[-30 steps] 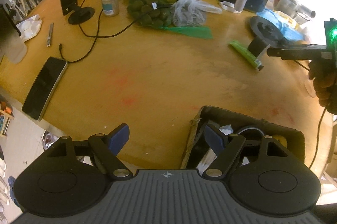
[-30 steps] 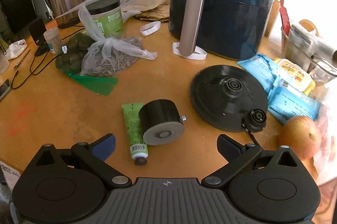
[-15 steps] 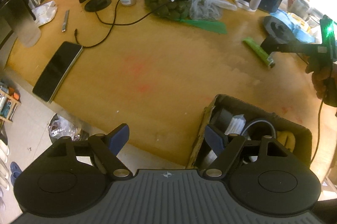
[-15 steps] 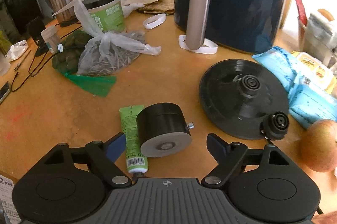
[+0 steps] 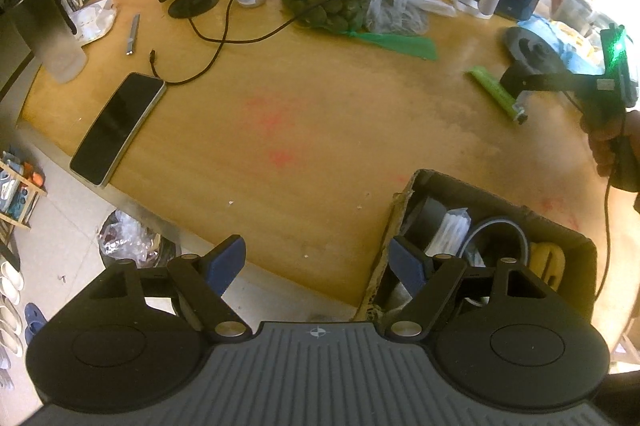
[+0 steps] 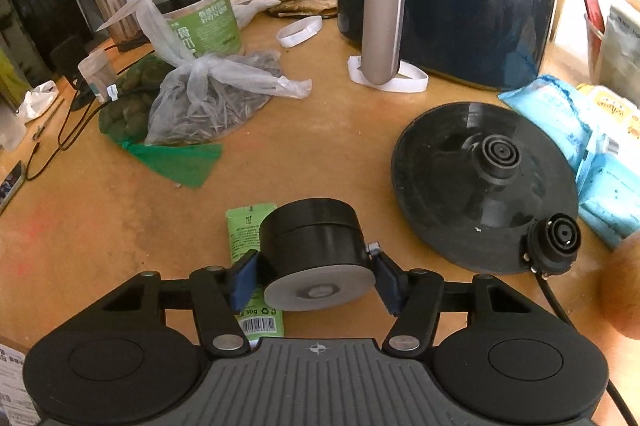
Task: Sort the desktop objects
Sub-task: 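Close the right tool around the black cylinder, then lift the black cylinder off the table with the right tool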
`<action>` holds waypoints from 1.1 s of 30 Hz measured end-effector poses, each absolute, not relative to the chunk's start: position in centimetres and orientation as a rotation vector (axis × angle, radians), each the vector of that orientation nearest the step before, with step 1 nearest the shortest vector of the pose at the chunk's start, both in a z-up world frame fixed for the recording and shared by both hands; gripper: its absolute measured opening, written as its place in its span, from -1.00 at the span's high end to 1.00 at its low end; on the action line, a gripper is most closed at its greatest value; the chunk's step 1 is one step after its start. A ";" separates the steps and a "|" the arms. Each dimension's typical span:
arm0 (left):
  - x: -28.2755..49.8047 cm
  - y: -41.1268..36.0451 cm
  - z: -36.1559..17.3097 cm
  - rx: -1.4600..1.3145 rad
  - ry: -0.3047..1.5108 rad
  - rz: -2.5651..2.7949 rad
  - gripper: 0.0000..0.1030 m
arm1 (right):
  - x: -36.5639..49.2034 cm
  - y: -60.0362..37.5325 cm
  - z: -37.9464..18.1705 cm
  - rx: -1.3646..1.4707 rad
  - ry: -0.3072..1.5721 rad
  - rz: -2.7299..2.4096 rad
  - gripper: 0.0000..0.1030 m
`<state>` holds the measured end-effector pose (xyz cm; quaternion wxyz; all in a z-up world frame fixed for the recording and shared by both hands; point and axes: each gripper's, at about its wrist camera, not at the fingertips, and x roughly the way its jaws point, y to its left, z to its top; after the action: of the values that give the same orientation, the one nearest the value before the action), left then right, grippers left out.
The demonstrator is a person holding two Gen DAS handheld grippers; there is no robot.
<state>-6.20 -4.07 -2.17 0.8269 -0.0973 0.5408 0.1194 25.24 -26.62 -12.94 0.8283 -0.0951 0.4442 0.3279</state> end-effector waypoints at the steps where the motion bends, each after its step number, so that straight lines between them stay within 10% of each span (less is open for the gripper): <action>1: -6.2 -4.1 -2.2 -0.205 1.148 0.251 -0.53 | 25.2 -26.7 -12.9 -0.196 0.944 0.690 -0.22; 33: -5.9 -5.8 -1.4 -0.163 1.111 0.194 -0.53 | 19.2 -30.2 -13.2 -0.286 0.934 0.560 -0.20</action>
<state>-5.90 -5.78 -1.44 0.8420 -0.0773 0.5260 0.0919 19.20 -30.20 -13.21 0.8458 -0.1355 0.4426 0.2653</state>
